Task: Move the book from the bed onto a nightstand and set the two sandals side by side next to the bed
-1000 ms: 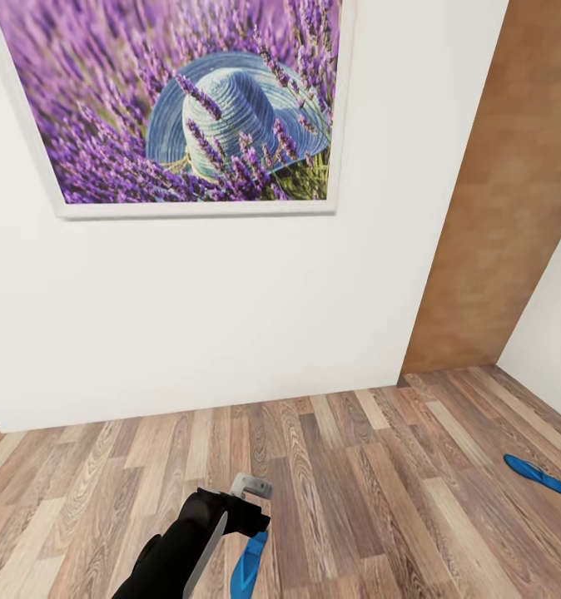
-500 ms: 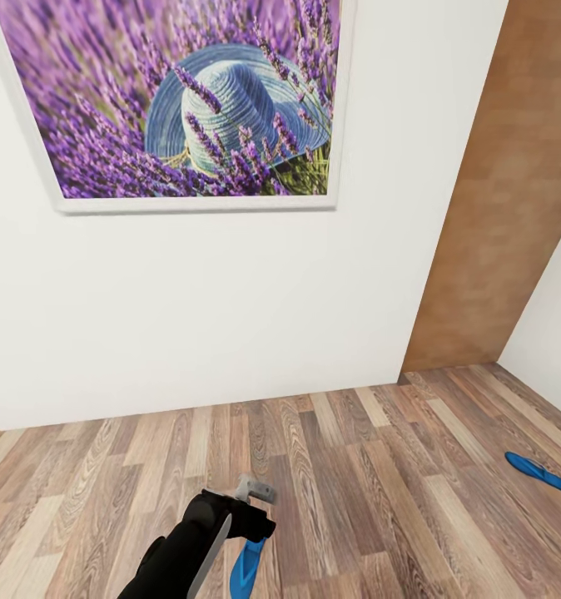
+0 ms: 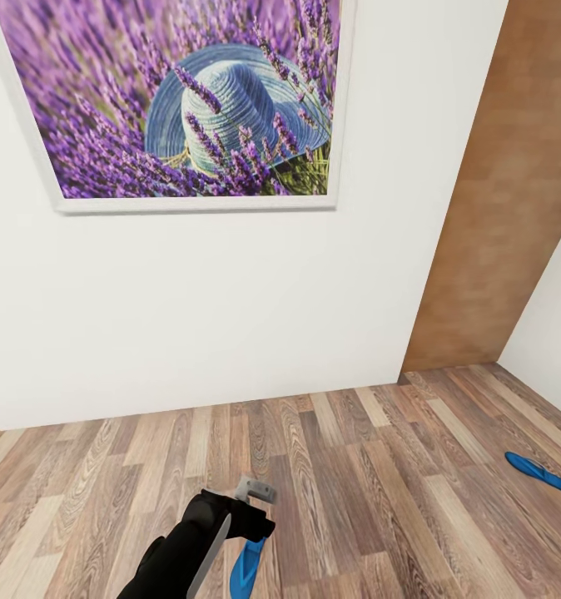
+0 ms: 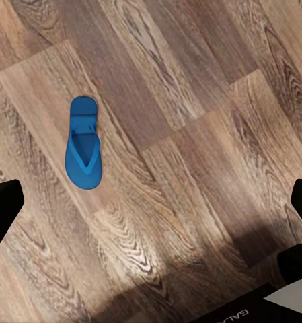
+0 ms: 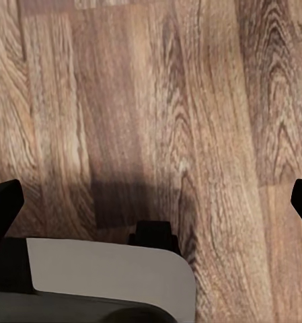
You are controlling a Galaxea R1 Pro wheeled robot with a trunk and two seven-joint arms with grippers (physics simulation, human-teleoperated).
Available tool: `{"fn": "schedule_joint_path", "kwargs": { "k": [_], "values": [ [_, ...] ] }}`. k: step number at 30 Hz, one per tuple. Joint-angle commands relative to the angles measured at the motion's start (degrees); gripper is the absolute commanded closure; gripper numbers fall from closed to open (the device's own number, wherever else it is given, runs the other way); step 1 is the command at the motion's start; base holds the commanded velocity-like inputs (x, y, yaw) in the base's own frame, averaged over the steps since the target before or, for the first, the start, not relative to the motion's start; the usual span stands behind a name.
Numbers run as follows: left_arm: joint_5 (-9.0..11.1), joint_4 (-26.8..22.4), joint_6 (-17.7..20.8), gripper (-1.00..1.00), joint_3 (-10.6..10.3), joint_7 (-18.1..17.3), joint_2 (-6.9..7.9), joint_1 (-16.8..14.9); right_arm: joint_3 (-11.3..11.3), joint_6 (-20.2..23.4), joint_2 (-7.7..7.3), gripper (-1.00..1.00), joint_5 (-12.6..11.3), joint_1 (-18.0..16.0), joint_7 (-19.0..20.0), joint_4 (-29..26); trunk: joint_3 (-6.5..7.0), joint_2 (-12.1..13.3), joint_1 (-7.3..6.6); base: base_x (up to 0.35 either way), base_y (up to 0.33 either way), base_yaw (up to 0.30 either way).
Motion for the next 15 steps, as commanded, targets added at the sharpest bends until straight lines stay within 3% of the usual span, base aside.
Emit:
{"fn": "schedule_joint_path", "kwargs": {
  "k": [1,15],
  "values": [
    [-0.2,-0.1,0.3,-1.0,0.0,-0.2,0.0,0.0,0.0,-0.4,0.0,-1.0,0.0,0.0,0.2,0.3,-0.04,0.0,0.0,0.0,0.0,0.0],
    [-0.2,-0.1,0.3,-1.0,0.0,-0.2,0.0,0.0,0.0,-4.9,0.04,-1.0,-0.1,0.0,0.0,4.8,-0.04,0.0,0.0,0.0,0.0,0.0]
  ]
}}
